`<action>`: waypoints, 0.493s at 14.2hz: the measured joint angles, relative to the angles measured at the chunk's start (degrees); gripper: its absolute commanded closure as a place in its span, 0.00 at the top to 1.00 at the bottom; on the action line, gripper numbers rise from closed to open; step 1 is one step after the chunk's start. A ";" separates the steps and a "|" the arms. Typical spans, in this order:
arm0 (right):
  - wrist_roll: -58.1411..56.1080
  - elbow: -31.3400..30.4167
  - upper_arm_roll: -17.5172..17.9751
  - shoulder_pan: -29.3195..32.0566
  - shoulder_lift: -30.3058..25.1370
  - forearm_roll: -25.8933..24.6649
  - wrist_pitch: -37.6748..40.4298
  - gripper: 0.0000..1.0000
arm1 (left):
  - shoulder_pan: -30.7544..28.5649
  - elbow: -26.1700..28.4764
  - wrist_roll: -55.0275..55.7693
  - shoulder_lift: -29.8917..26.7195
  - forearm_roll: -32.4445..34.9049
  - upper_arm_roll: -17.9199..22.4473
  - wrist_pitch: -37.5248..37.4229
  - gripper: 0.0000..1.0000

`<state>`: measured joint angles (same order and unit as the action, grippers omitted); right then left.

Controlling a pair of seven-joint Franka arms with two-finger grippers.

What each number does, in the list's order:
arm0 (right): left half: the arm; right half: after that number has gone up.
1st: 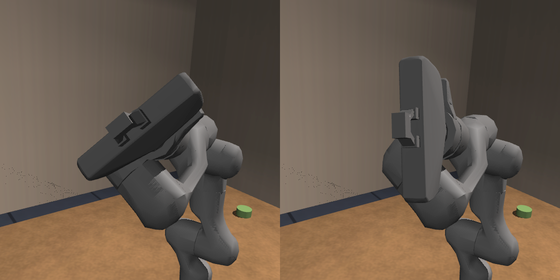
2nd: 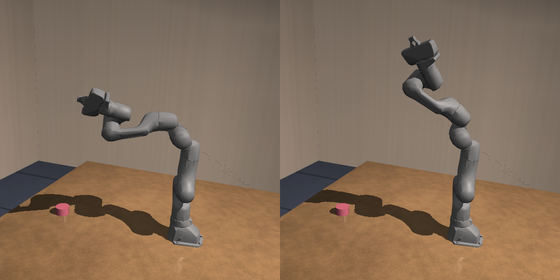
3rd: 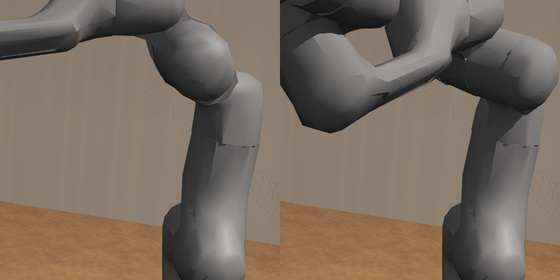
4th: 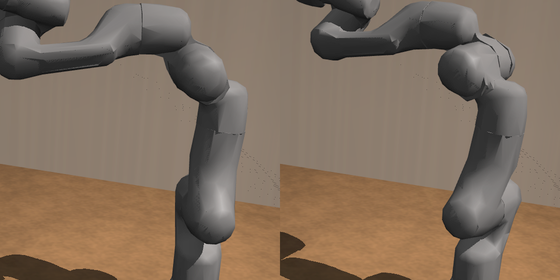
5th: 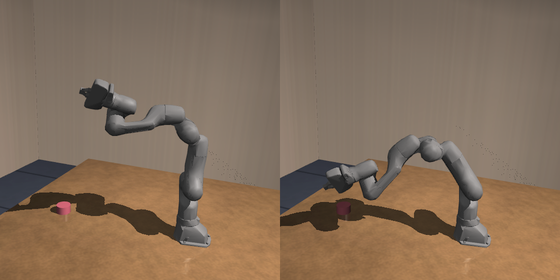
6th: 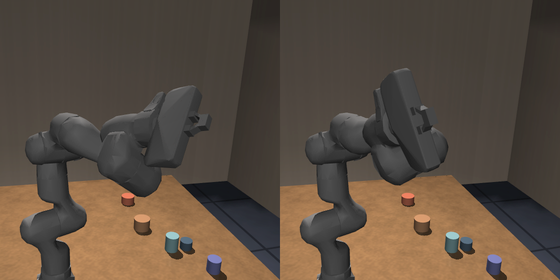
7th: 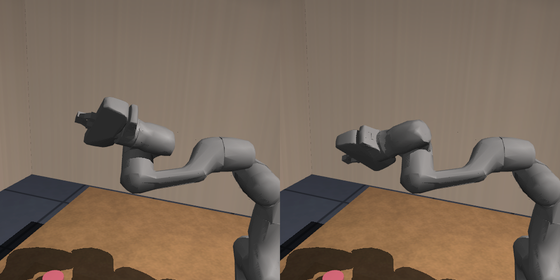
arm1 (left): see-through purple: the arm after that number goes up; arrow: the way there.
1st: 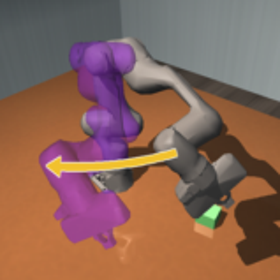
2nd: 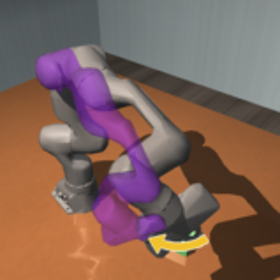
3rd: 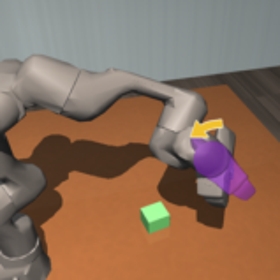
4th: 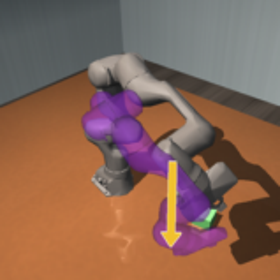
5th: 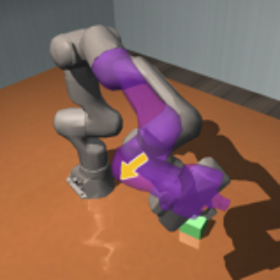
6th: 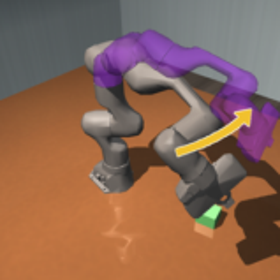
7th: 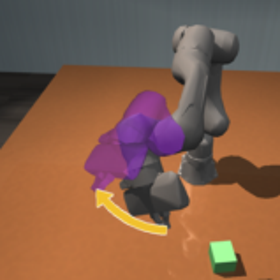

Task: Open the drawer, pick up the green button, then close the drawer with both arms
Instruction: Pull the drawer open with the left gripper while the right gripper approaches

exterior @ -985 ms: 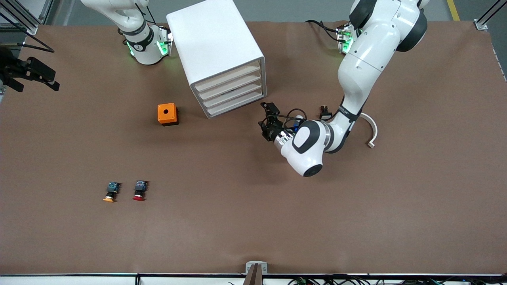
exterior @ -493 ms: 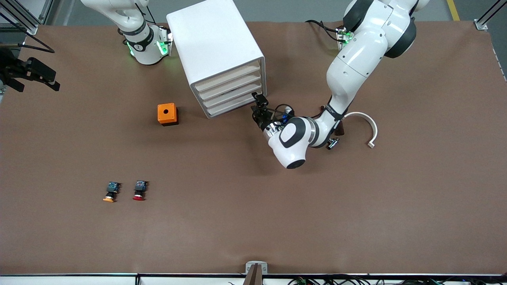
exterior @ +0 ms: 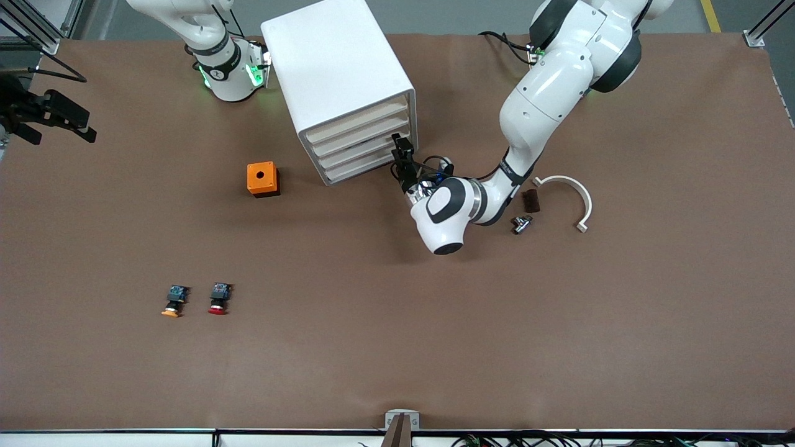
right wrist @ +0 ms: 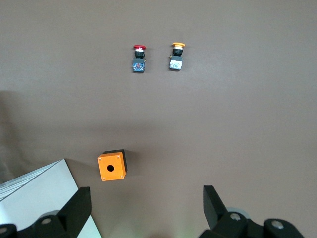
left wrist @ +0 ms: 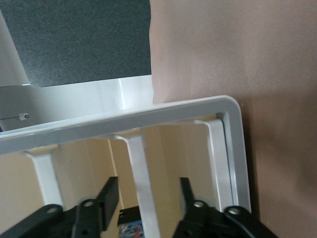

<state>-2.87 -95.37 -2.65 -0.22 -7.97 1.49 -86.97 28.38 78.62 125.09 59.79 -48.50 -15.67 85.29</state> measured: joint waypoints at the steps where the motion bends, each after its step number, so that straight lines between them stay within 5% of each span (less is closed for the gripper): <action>1: 0.00 0.00 -0.02 0.00 0.00 0.00 0.00 1.00 | 0.34 0.01 0.31 0.41 0.00 0.00 -0.36 0.35; 7: 0.00 0.01 -0.14 0.00 0.00 0.01 0.00 1.00 | 2.04 0.02 1.21 0.97 -1.70 -0.03 -1.34 0.15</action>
<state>-2.87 -95.35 -2.80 -0.22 -7.97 1.51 -86.97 30.42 78.64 126.30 60.76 -50.20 -15.69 83.95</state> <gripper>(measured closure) 0.000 0.780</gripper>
